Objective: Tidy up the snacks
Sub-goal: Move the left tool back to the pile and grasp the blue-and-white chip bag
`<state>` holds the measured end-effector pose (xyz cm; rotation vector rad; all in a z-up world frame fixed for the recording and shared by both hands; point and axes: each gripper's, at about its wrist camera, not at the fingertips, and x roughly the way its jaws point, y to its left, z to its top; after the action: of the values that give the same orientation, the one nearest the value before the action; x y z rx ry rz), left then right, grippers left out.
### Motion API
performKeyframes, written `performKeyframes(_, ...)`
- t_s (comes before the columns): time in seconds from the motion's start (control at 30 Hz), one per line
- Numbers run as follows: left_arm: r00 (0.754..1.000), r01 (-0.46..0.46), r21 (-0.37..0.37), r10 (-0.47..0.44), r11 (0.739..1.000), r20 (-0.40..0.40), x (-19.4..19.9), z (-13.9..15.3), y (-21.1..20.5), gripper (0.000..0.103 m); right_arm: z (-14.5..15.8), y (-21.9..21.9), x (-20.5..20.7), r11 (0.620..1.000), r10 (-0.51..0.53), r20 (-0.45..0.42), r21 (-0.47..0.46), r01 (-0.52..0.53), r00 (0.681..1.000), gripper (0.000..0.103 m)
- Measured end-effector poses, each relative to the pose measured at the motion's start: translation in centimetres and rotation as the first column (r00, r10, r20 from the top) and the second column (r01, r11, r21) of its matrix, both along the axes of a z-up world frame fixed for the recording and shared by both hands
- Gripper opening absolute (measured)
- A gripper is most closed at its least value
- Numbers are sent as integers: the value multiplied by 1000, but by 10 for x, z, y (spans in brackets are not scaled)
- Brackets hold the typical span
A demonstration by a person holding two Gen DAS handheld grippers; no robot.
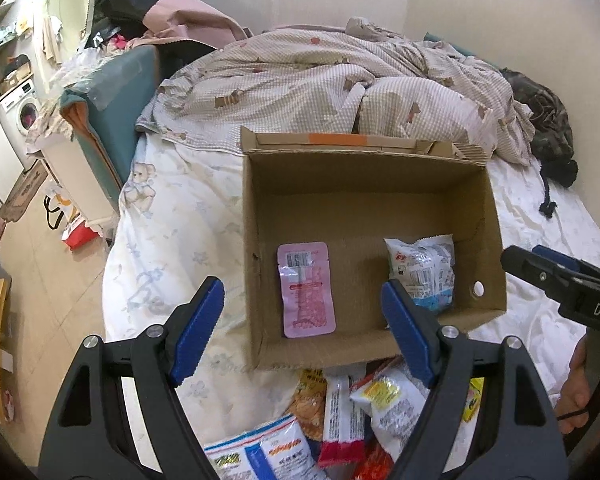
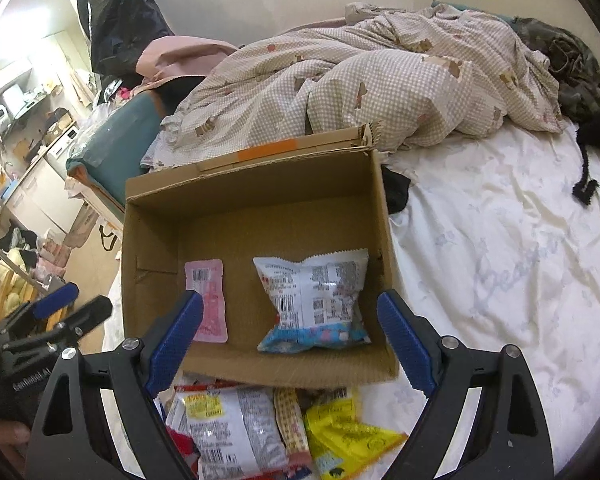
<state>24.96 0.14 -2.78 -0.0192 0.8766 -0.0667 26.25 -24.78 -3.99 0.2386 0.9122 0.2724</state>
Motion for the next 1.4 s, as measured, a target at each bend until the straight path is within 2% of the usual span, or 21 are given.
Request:
performKeyframes(0.27, 999, -41, -34, 40, 999, -26, -34, -1, 23, 78, -3, -3, -35, 1000, -1, -35, 20, 2, 999, 91)
performKeyframes(0.47, 998, -47, -20, 47, 999, -34, -54, -2, 30, 78, -3, -6, -59, 999, -12, -47, 39, 14, 999, 91)
performKeyframes(0.67, 995, -59, -21, 57, 998, -81, -66, -7, 39, 78, -7, -9, -83, 998, -23, -83, 57, 28, 996, 91)
performKeyframes(0.8, 980, -148, -66, 137, 987, -141, -69, -14, 67, 78, -13, -8, -94, 997, -10, -115, 77, 19, 993, 91)
performKeyframes(0.9, 962, -200, -113, 173, 973, -211, -69, -25, 82, 78, -18, -6, -100, 995, 1, -135, 95, 12, 991, 91)
performKeyframes(1.0, 942, -202, -81, 171, 976, -289, -67, -44, 83, 78, -23, -2, -102, 995, 10, -157, 95, 5, 988, 91)
performKeyframes(1.1, 906, -220, -101, 165, 970, -391, -65, -68, 85, 78, -25, 0, -100, 995, 9, -165, 95, 7, 986, 91)
performKeyframes(1.17, 875, -273, -140, 185, 952, -448, -68, -84, 87, 78, -26, 1, -99, 995, 7, -166, 99, 10, 986, 91)
performKeyframes(1.27, 839, -287, -144, 176, 947, -515, -72, -106, 76, 78, -28, 1, -98, 995, 8, -171, 102, 10, 985, 91)
performKeyframes(1.3, 819, -289, -133, 173, 948, -546, -74, -117, 72, 78, -29, 2, -97, 995, 9, -172, 102, 9, 985, 91)
performKeyframes(1.4, 780, -299, -106, 179, 948, -599, -74, -140, 64, 78, -30, 1, -96, 995, 7, -178, 97, 10, 984, 91)
